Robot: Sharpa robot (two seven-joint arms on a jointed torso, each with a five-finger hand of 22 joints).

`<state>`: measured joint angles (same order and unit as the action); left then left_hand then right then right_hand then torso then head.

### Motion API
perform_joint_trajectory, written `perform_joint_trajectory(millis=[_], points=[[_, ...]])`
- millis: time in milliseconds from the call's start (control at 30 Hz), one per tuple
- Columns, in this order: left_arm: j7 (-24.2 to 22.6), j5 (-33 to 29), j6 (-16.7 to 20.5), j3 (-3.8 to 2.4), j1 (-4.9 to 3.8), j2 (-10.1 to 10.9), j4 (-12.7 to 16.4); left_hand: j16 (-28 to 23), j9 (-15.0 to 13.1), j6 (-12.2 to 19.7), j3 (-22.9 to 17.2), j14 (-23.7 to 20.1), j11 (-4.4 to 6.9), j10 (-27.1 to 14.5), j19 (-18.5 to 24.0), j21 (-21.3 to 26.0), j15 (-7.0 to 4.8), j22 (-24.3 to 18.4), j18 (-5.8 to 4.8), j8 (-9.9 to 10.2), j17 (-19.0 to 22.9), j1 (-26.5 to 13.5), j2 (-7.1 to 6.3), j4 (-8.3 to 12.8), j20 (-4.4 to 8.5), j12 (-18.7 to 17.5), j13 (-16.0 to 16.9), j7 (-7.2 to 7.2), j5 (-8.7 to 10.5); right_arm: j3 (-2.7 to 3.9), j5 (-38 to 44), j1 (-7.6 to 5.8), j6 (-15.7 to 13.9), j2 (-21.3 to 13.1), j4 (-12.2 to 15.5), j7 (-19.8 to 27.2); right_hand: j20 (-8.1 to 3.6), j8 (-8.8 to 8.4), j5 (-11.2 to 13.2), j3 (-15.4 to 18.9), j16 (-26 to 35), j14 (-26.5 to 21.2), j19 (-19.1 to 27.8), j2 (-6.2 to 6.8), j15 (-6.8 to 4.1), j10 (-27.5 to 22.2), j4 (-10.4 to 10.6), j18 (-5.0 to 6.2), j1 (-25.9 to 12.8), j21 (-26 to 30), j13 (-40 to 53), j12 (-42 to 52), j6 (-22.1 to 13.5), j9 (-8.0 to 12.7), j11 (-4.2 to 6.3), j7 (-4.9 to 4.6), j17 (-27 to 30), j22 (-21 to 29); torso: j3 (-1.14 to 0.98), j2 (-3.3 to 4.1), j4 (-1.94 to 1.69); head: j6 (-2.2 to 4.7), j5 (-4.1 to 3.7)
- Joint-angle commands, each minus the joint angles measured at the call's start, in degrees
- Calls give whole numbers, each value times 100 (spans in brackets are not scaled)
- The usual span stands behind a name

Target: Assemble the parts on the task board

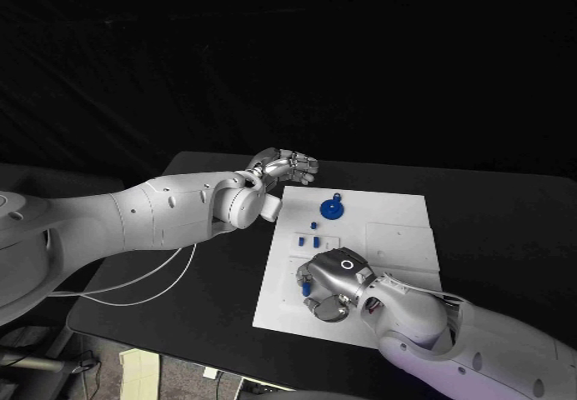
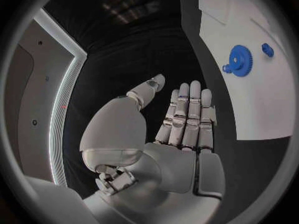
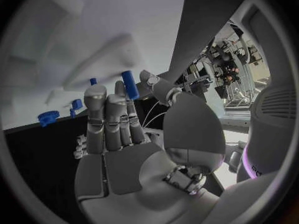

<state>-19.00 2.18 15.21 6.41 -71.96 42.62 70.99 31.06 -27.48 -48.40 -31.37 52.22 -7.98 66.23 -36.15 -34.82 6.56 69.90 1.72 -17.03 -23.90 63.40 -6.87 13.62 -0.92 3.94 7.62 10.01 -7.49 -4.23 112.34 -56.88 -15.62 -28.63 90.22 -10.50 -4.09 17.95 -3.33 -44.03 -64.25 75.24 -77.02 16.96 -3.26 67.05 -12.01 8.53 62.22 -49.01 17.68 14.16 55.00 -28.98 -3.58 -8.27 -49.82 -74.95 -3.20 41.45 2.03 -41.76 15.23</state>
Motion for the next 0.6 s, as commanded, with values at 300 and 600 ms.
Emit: perform_joint_trajectory(millis=[300, 600], points=[[-29, -25, -74, -5, -10, 5, 10, -35, 7, 30, 15, 42, 11, 30, -26, 36, 5, 9, 97, -31, -13, -48, 5, -35, 4, 16, -11, 5, 27, 1, -113, 6, -671, -149, 142, 32, -13, -168, 38, 114, -22, -37, 59, 23, 144, -319, -98, 647, -59, 19, -125, -182, -312, 87, -109, -107, 9, -86, -1, -1, 0, 18, -25], [-30, -25, -82, -5, -10, 0, -3, -40, 8, 30, 15, 42, 11, 31, -26, 38, 5, 10, 97, -32, -19, -46, 4, -34, 4, 16, -13, 5, 27, 92, -794, -121, -941, -472, 488, 256, 2, -246, 47, 522, -33, -82, 96, 29, 230, -537, -301, 647, -348, 44, -279, -278, -534, 142, -199, -198, 17, -83, -6, -4, 7, 61, -70]])
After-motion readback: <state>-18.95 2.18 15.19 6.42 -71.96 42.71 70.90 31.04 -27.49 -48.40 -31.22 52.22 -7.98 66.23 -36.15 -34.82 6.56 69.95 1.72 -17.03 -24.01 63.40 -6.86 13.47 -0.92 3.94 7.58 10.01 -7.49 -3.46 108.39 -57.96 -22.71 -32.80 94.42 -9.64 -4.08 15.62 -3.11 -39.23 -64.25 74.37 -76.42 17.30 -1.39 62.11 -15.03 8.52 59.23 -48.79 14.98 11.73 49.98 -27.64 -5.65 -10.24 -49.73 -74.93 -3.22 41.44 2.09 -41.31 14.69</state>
